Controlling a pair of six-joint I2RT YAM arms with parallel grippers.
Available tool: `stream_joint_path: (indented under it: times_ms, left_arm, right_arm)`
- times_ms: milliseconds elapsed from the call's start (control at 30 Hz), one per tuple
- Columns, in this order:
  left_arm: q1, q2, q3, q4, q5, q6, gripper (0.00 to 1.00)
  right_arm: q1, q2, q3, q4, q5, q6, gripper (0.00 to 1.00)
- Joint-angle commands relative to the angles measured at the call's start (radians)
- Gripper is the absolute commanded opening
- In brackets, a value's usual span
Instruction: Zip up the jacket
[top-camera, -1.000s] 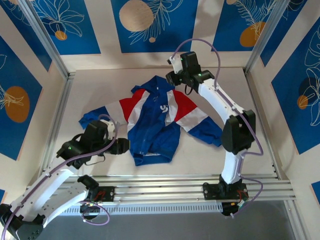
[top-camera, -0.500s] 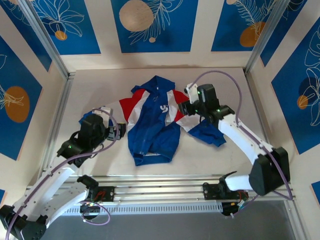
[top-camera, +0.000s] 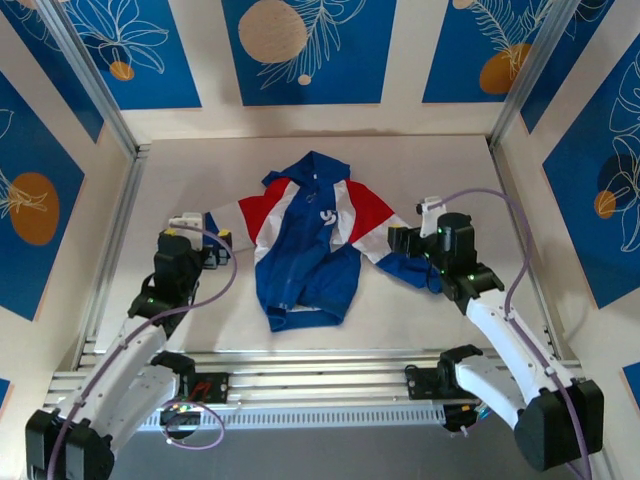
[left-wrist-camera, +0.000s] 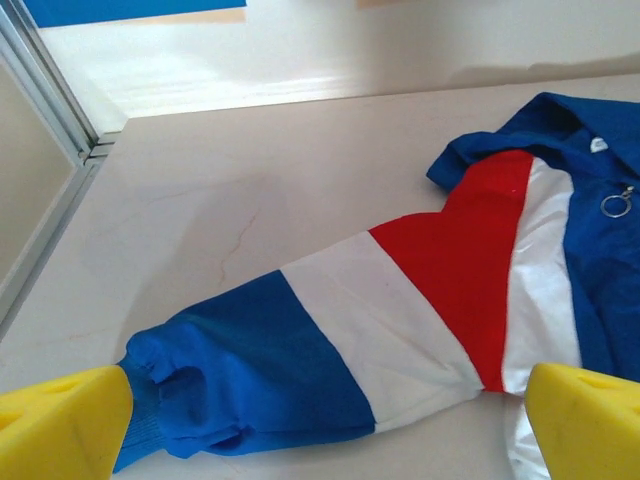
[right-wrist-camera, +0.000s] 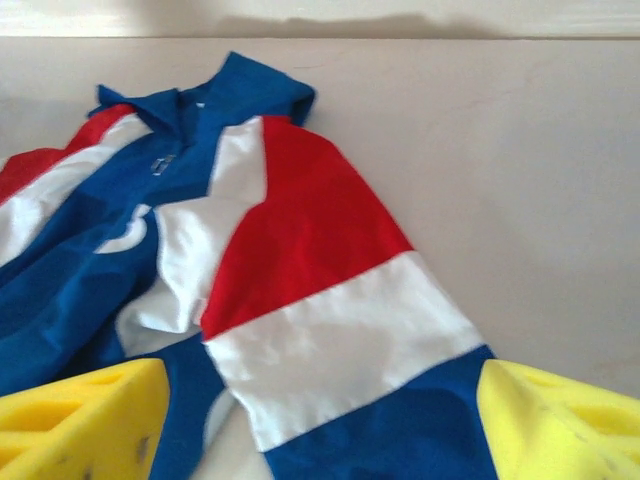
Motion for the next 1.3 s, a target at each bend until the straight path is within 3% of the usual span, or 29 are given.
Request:
stream_joint_path:
  times_ms: [0,167,200,233,467,700,967,1267]
  left_arm:
    - [0.060,0.019,-0.058,0.170,0.082,0.048,1.00]
    - [0.128,0.095,-0.104,0.196,0.119,0.041,1.00]
    - [0.136,0.113,-0.109,0.214,0.127,0.038,1.00]
    - [0.144,0.136,-0.114,0.238,0.141,0.035,1.00]
    - [0.184,0.299,-0.143,0.413,0.222,0.014,1.00]
    - [0.225,0.439,-0.186,0.651,0.201,0.019,1.00]
    - [0.245,0.584,-0.168,0.841,0.262,0.034,1.00]
    - [0.248,0.786,-0.132,0.977,0.296,0.053,1.00]
  right_arm:
    - [-0.052,-0.040,-0.047,0.062,0.016,0.064,0.85]
    - [-0.110,-0.040,-0.076,0.083,-0.013,0.073,0.88]
    - [-0.118,-0.035,-0.091,0.104,-0.008,0.075,0.91]
    - [-0.125,-0.028,-0.105,0.127,-0.001,0.081,0.99]
    - [-0.164,0.059,-0.211,0.349,-0.009,0.030,0.99]
    - [-0.224,0.147,-0.265,0.539,-0.072,0.052,0.99]
    - [-0.256,0.290,-0.296,0.788,-0.138,0.064,0.99]
    - [-0.259,0.422,-0.272,0.883,-0.171,-0.011,0.99]
